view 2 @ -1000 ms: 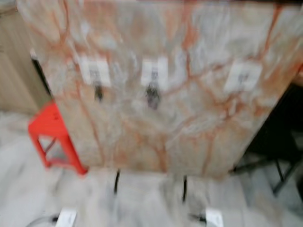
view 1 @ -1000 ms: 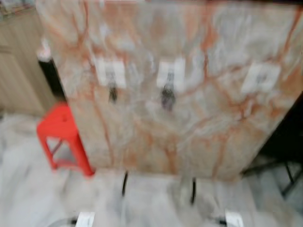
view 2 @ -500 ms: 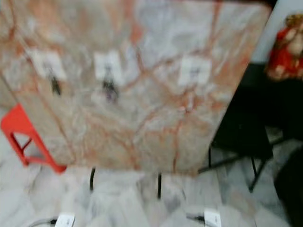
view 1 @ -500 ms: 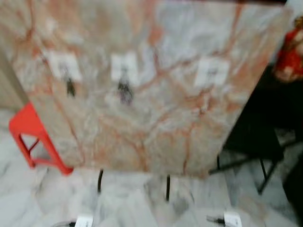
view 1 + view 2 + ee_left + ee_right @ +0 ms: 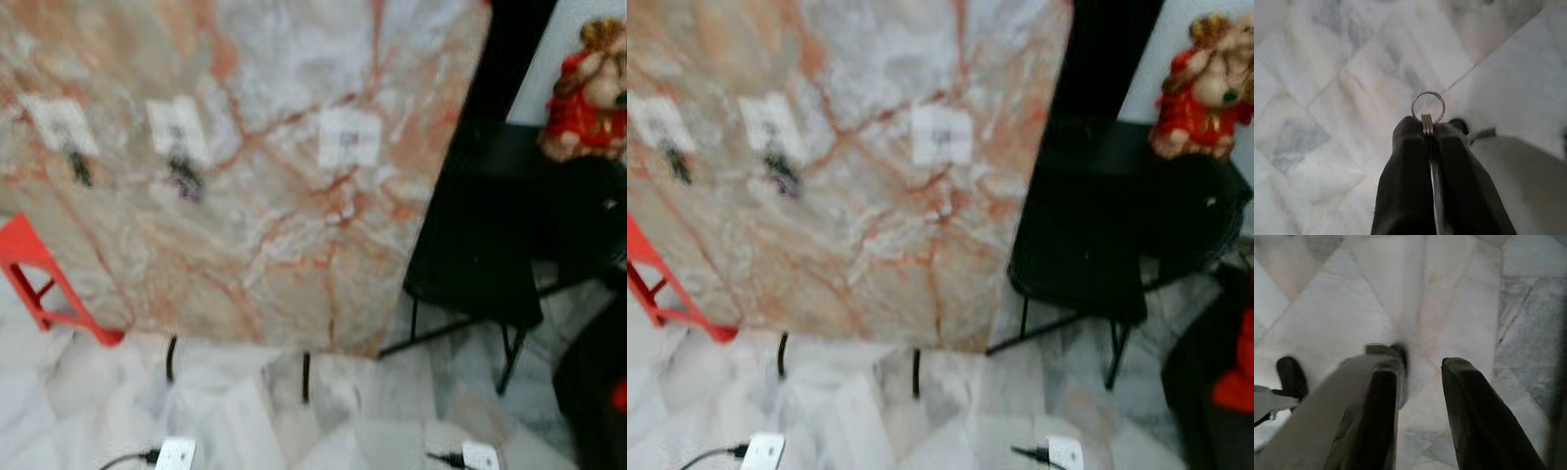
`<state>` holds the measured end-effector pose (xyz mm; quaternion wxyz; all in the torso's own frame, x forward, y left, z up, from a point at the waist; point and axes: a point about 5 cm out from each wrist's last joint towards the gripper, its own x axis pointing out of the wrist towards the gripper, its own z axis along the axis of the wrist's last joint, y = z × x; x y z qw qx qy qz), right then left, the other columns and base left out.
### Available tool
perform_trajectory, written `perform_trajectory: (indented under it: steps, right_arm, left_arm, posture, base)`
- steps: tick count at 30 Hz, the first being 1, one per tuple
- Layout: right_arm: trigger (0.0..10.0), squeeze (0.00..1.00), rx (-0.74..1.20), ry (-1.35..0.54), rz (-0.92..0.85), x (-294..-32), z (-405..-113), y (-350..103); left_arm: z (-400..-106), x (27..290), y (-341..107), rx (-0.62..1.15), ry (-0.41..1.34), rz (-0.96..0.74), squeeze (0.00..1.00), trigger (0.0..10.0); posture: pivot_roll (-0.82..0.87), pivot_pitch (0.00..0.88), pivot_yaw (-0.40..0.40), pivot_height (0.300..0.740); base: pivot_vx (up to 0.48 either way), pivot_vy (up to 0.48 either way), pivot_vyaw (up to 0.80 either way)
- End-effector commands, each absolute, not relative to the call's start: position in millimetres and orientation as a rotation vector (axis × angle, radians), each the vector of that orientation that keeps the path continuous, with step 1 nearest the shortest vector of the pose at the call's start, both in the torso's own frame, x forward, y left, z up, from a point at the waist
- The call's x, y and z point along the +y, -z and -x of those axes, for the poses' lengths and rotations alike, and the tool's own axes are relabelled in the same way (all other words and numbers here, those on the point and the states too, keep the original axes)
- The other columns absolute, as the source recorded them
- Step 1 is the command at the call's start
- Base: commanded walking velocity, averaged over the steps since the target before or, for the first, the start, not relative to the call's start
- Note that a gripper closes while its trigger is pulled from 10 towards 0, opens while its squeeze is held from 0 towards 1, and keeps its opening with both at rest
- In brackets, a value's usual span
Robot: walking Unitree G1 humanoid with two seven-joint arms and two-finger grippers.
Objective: Hang keys on a hook
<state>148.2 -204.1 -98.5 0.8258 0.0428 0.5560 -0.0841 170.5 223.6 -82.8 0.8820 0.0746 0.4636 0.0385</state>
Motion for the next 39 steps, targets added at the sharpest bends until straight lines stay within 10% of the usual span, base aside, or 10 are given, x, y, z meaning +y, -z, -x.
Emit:
perform_trajectory:
  steps: [1,22,39]
  right_arm:
    - [10.0,0.0,1.188,0.194,-0.07,-211,-144,99]
    - [10.0,0.0,1.193,0.169,-0.028,-213,-143,99]
    - [10.0,0.0,1.186,0.152,-0.01,-215,-148,97]
  left_arm:
    - [-168,217,86,0.977,-0.056,-0.163,0.0,10.0]
    - [-197,213,71,0.852,-0.046,-0.201,0.0,10.0]
    - [-277,220,-25,0.188,-0.187,-0.224,0.0,10.0]
  posture:
    - [-0.01,0.0,-0.002,0.723]
    - [-0.01,0.0,-0.001,0.723]
    - [0.0,0.0,-0.021,0.723]
  base:
    - [0.0,-0.48,0.0]
    - [0.0,-0.248,0.0]
    - [0.0,0.0,0.0]
